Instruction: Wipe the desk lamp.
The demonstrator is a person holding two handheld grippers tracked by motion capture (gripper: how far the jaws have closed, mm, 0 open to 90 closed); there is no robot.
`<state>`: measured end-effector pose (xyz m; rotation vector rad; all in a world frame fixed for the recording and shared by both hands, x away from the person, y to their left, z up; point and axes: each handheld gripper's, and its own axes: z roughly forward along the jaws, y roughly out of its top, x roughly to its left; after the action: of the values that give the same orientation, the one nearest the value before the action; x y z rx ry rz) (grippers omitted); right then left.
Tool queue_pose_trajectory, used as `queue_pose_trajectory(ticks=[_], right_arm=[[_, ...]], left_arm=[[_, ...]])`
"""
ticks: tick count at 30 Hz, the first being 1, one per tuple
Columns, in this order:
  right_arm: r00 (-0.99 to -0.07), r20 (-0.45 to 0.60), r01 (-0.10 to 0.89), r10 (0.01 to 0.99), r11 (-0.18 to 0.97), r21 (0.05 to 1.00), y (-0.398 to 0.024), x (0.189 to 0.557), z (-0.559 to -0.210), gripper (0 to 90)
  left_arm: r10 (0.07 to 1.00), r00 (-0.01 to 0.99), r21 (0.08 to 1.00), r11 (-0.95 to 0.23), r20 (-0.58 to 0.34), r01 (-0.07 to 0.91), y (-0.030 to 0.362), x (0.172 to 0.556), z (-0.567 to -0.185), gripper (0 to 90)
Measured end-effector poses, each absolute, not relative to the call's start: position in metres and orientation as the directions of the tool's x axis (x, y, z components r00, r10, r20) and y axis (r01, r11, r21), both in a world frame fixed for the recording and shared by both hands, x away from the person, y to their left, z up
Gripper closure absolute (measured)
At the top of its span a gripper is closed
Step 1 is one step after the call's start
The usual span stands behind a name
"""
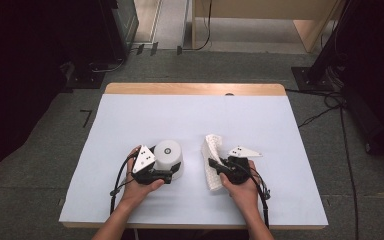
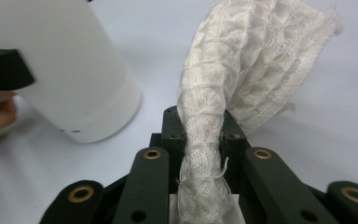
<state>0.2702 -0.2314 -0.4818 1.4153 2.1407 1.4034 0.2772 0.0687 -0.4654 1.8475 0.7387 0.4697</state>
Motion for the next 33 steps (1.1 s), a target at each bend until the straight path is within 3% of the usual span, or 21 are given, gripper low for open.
queue_pose_trajectory(ticks=[2,4,7,13,15,19,21,27,33], right_arm=[[-0.508,0.293,0.596,0.81,0.084,0.799,-0.233,0.27,-0.482,70.7],[-0.47,0.261,0.593,0.843,0.083,0.801,-0.239,0.271,-0.482,62.7],[-0.455,0.263,0.598,0.851,0.073,0.798,-0.241,0.27,-0.482,60.1],[-0.442,0.233,0.601,0.866,0.094,0.794,-0.236,0.27,-0.483,54.2],[-0.443,0.221,0.608,0.869,0.11,0.786,-0.231,0.27,-0.487,57.7],[-0.485,0.223,0.607,0.845,0.142,0.782,-0.228,0.27,-0.489,78.9],[-0.506,0.221,0.597,0.833,0.154,0.787,-0.226,0.268,-0.487,80.0],[-0.654,0.249,0.517,0.714,0.182,0.836,-0.199,0.256,-0.475,80.3],[-0.688,0.28,0.5,0.67,0.158,0.851,-0.178,0.25,-0.471,80.4]], left_arm=[[0.689,0.725,0.927,-0.255,-0.025,0.274,0.07,0.276,-0.466,8.5],[0.701,0.712,0.927,-0.246,-0.033,0.285,0.068,0.275,-0.466,6.1],[0.721,0.693,0.921,-0.253,-0.026,0.298,0.064,0.271,-0.466,4.0],[0.82,0.568,0.909,-0.183,-0.068,0.373,0.048,0.263,-0.47,1.5],[0.837,0.545,0.904,-0.203,-0.039,0.376,0.044,0.263,-0.471,1.7],[0.829,0.558,0.907,-0.21,-0.032,0.365,0.048,0.263,-0.471,8.5],[0.815,0.577,0.909,-0.203,-0.049,0.364,0.052,0.265,-0.471,8.6],[0.664,0.708,0.923,-0.07,-0.241,0.379,0.074,0.277,-0.461,8.8],[0.64,0.73,0.919,-0.093,-0.24,0.384,0.073,0.279,-0.463,8.9]])
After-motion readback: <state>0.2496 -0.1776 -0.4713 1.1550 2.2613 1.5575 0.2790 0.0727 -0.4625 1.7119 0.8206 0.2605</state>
